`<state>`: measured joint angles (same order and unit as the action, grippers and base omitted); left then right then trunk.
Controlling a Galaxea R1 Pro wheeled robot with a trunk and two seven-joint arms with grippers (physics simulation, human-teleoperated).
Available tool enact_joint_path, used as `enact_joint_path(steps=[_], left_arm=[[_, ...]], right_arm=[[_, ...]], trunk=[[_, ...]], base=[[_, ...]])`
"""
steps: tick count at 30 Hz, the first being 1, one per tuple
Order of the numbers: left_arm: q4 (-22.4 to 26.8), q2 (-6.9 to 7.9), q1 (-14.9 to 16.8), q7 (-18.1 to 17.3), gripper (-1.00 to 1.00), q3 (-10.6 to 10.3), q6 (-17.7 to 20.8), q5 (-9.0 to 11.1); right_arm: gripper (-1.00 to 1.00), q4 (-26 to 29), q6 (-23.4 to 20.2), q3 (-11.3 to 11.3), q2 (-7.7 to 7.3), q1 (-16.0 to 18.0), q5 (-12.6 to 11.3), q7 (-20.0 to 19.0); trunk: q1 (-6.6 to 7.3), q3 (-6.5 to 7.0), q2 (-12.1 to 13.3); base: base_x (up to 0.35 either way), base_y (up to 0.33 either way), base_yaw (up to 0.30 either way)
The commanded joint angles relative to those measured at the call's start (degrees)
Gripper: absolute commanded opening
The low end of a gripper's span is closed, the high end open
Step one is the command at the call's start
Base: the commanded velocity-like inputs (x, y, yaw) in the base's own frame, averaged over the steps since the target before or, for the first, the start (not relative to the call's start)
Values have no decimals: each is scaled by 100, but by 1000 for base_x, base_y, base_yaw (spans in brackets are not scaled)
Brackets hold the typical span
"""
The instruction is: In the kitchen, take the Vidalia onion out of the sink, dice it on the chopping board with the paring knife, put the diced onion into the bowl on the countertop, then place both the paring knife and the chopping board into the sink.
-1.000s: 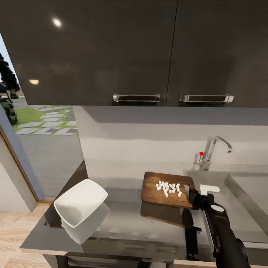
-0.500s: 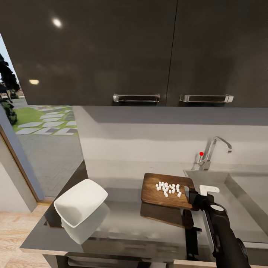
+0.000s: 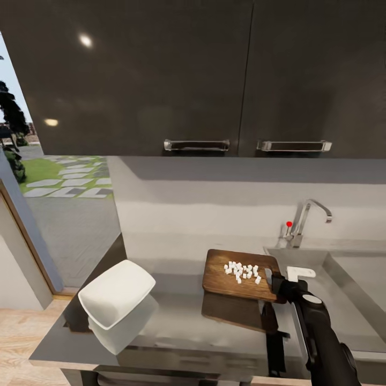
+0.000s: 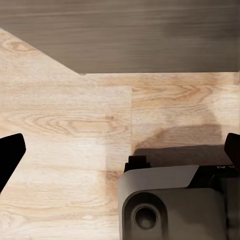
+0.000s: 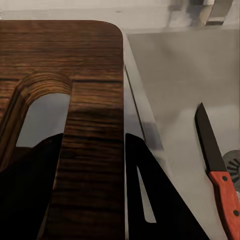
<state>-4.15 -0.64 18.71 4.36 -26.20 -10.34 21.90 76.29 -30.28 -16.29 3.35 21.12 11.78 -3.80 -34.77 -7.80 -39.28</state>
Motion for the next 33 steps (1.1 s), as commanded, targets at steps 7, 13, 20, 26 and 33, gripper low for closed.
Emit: enact_joint_path(steps=[7,13,20,26,33], left_arm=[[-25,-6,9,4,100,-51,-38,42],[-25,-5,9,4,100,-51,-38,42],[-25,-6,9,4,100,-51,-38,42],[-25,-3,9,4,100,-51,-38,42],[-25,-4,9,4,100,-49,-37,42]], right_arm=[[-100,10,-246,229,0,6,78,-28],[-100,17,-258,239,-1,6,78,-25],[-100,18,-259,240,-1,6,78,-25],[-100,22,-259,240,-1,6,78,-25],[-100,18,-259,240,0,6,78,-25]], trunk=[[-2,51,-8],[-2,103,-8],[-2,164,-8],[-2,216,-8],[-2,277,-8]], base=[[0,0,0],[0,0,0],[0,0,0],[0,10,0],[0,235,0]])
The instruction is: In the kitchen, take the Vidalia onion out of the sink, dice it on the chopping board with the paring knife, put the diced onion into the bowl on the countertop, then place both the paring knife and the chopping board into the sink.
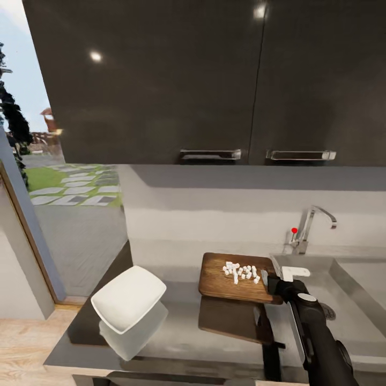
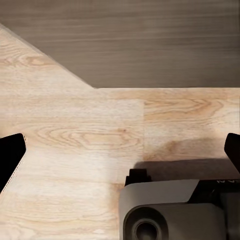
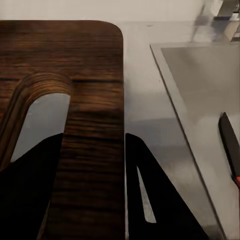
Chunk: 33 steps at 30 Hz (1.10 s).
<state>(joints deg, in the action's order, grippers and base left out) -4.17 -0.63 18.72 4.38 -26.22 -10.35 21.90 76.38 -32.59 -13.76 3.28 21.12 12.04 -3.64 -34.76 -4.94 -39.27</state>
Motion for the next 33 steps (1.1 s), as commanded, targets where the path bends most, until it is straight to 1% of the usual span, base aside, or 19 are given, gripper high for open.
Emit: enact_joint_path(steps=[1,11,33], left_arm=[[-22,-6,9,2,100,-49,-33,42],[-22,-7,9,2,100,-50,-30,42],[-22,-7,9,2,100,-48,-29,42]], right_arm=[[-100,11,-28,-12,7,6,53,-41],[-100,12,-28,-12,9,6,51,-41],[-100,10,-28,-9,14,6,45,-41]], trunk=[[-2,-2,-9],[-2,85,-9],[-2,276,-9]], base=[[0,277,0],[-6,280,0],[-86,259,0]])
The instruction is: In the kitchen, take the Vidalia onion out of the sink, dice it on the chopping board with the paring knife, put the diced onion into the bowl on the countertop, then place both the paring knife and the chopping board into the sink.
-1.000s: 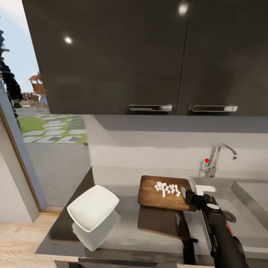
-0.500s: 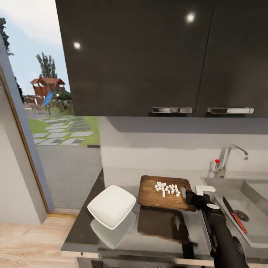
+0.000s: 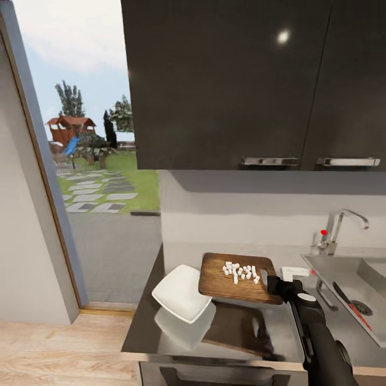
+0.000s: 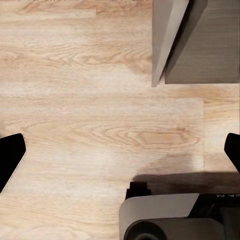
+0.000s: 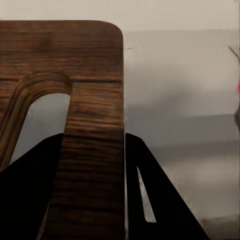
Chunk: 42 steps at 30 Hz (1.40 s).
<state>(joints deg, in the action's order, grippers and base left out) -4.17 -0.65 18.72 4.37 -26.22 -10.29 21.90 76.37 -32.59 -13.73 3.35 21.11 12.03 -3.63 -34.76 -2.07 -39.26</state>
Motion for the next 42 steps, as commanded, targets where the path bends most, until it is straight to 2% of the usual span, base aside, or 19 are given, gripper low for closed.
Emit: enact_joint_path(steps=[1,11,16,27,32,37,42], left_arm=[[-22,-5,9,2,100,-49,-37,42],[-22,-4,9,2,100,-48,-43,42],[-22,3,9,2,100,-47,-43,42],[-22,11,9,2,100,-43,-46,42],[-22,12,9,2,100,-41,-52,42],[-21,12,9,2,100,-41,-52,42],[-22,12,9,2,100,-41,-52,42]], right_arm=[[-100,10,-28,-12,7,7,49,-41],[-100,9,-24,0,-1,7,54,-39],[-100,9,-23,175,-16,7,61,-33],[-100,9,-19,178,-61,7,62,-32],[-100,21,-19,188,-62,7,154,-32],[-100,287,-184,468,-63,7,175,-25],[-100,551,-361,545,-63,7,177,-24]], trunk=[[-2,-2,-10],[-2,44,-10],[-2,45,-10],[-2,45,-10],[-2,45,-10],[-2,45,-10],[-2,45,-10]], base=[[-6,248,0],[-1,186,0],[0,16,0],[0,0,0],[0,0,0],[0,0,0],[0,0,0]])
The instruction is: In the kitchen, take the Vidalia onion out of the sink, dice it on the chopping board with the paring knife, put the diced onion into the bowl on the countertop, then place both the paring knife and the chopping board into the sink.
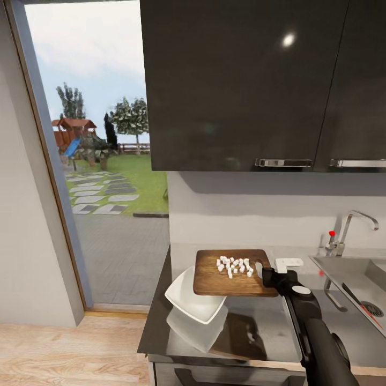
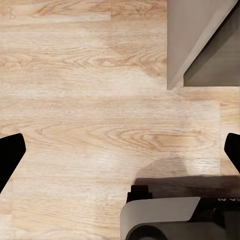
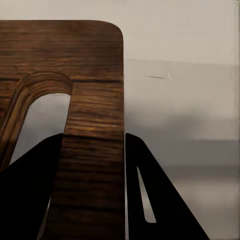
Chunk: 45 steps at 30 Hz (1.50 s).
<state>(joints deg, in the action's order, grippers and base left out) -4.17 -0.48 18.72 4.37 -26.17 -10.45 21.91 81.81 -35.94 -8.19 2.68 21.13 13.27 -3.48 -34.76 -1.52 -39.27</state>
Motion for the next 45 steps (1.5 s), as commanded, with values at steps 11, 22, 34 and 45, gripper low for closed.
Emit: enact_joint_path(steps=[11,22,34,45], left_arm=[[-22,-5,9,3,100,-46,-36,41],[-21,-5,9,3,100,-47,-36,41],[-22,-5,9,3,100,-46,-36,41],[-22,-5,9,3,100,-48,-36,41]], right_arm=[[-100,38,-36,10,22,5,243,-43],[-100,43,-36,24,21,5,726,-56],[-100,212,-37,157,31,5,962,-56],[-100,515,-279,430,47,5,967,-48]], trunk=[[-2,-11,-9],[-2,-11,-9],[-2,-11,-9],[-2,-11,-9]], base=[[0,0,0],[0,0,0],[0,0,0],[0,0,0]])
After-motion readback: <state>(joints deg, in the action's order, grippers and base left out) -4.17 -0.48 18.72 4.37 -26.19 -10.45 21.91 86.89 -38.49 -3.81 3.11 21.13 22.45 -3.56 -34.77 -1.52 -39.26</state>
